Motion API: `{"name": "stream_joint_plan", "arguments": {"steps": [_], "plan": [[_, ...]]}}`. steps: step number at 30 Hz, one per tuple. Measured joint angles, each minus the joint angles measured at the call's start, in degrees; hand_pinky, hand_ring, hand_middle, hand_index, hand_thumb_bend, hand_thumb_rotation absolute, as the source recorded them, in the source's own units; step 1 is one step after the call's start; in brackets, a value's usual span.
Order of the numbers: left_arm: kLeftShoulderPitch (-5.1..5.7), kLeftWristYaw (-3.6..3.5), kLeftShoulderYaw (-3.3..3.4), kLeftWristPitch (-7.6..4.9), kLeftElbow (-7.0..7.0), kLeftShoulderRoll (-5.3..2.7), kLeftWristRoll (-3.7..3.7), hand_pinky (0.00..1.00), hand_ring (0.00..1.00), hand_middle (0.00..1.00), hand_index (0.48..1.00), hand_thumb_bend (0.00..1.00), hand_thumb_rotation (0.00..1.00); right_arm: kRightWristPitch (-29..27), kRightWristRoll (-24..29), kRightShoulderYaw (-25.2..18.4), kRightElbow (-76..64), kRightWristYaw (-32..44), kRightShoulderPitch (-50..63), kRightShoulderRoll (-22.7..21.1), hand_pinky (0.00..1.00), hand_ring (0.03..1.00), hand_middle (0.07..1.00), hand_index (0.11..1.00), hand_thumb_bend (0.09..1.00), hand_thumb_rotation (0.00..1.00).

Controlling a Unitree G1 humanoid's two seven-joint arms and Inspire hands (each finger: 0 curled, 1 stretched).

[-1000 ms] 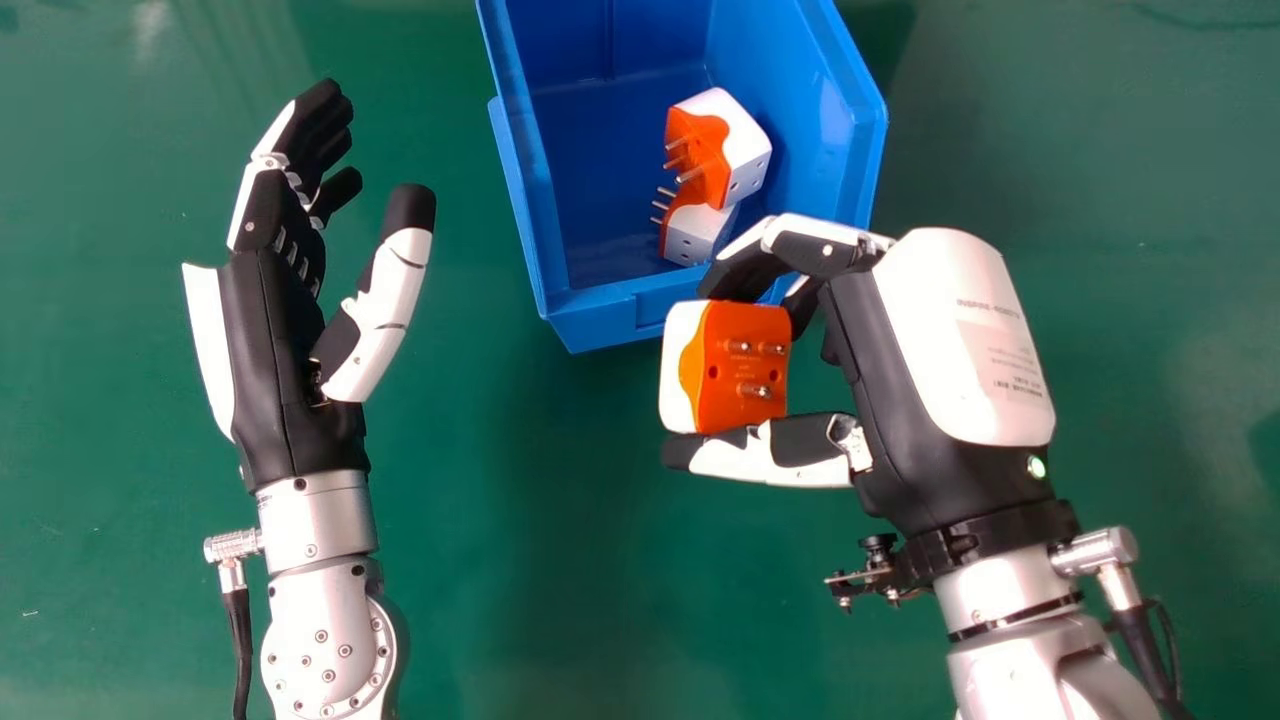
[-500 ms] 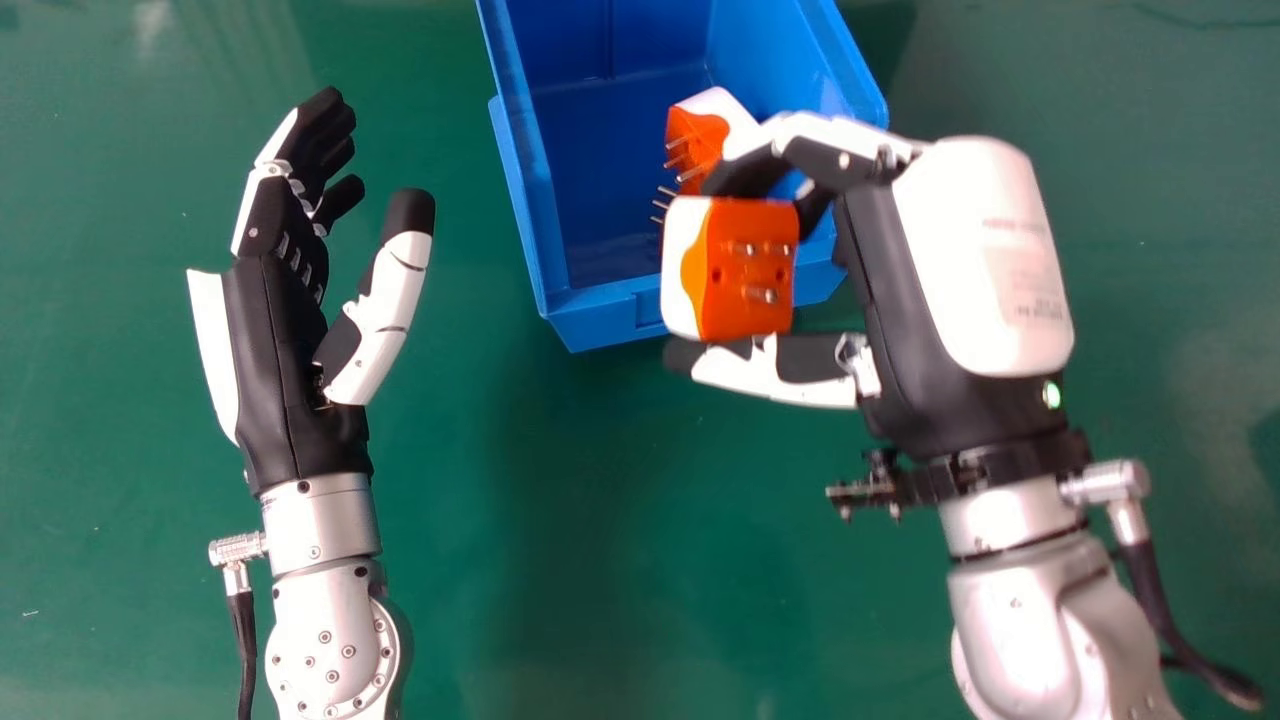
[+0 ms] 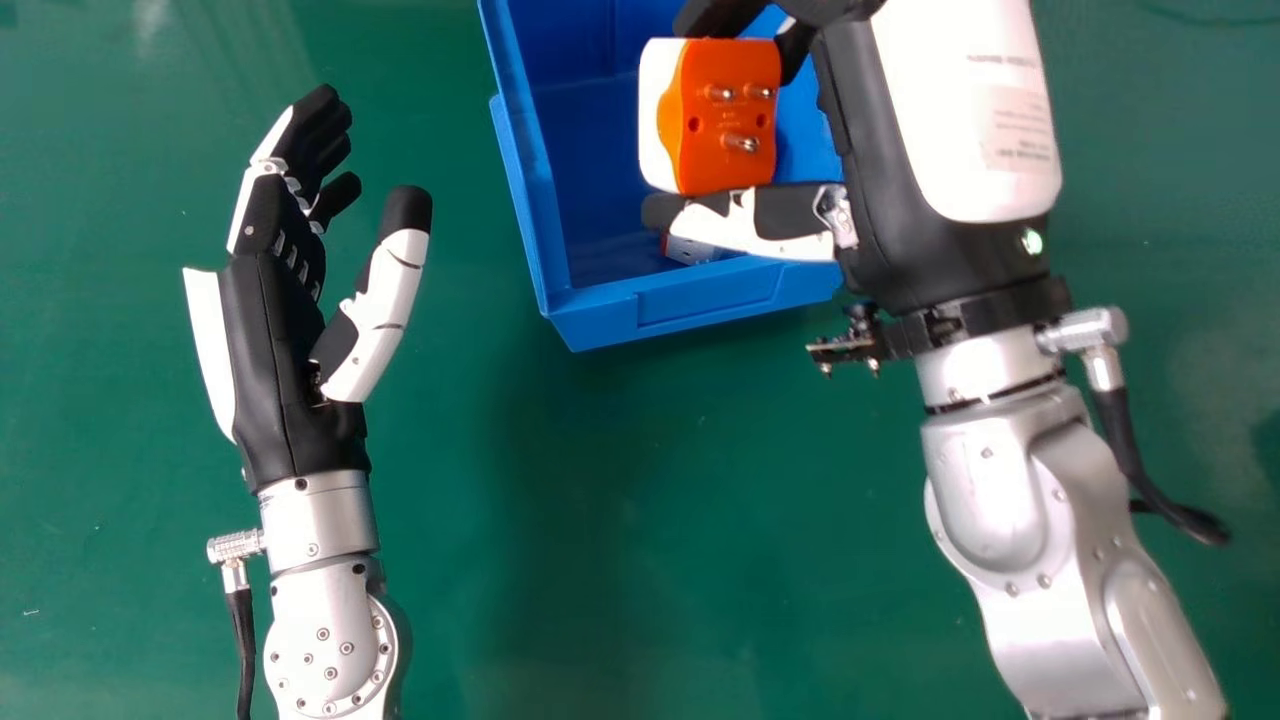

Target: Pick all objects and put in blue box

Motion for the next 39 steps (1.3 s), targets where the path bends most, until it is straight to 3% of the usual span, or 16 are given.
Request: {"name": "stream_joint_plan", "arguments": {"steps": [10, 15, 20, 39], "plan": [[-1.29, 0.21, 0.06, -0.07, 1.09, 0.38, 0.50, 0.82, 0.85, 0.84, 0.806, 0.64, 0.49, -6.1, 0.0, 2.0, 26.4, -9.6, -15.3, -0.4, 0.30, 0.427, 0.542, 0.513, 0.491, 0.00], [-1.68, 0.25, 0.07, -0.34, 1.36, 0.46, 0.52, 0.82, 0.85, 0.84, 0.806, 0.64, 0.49, -10.8, -0.3, 4.8, 45.8, -16.6, -24.9, -0.8, 0.31, 0.433, 0.533, 0.506, 0.493, 0.00], [-1.73, 0.35, 0.11, -0.46, 1.34, 0.61, 0.52, 0.83, 0.85, 0.84, 0.806, 0.64, 0.49, -12.1, -1.5, 8.1, 59.3, -22.2, -31.2, -0.6, 0.31, 0.436, 0.532, 0.500, 0.494, 0.00], [-1.75, 1.22, 0.06, -0.46, 1.34, 0.76, 0.67, 0.83, 0.85, 0.84, 0.807, 0.64, 0.49, -14.4, -1.6, 14.2, 72.1, -28.1, -35.3, 0.0, 0.32, 0.452, 0.533, 0.501, 0.495, 0.00]]}}
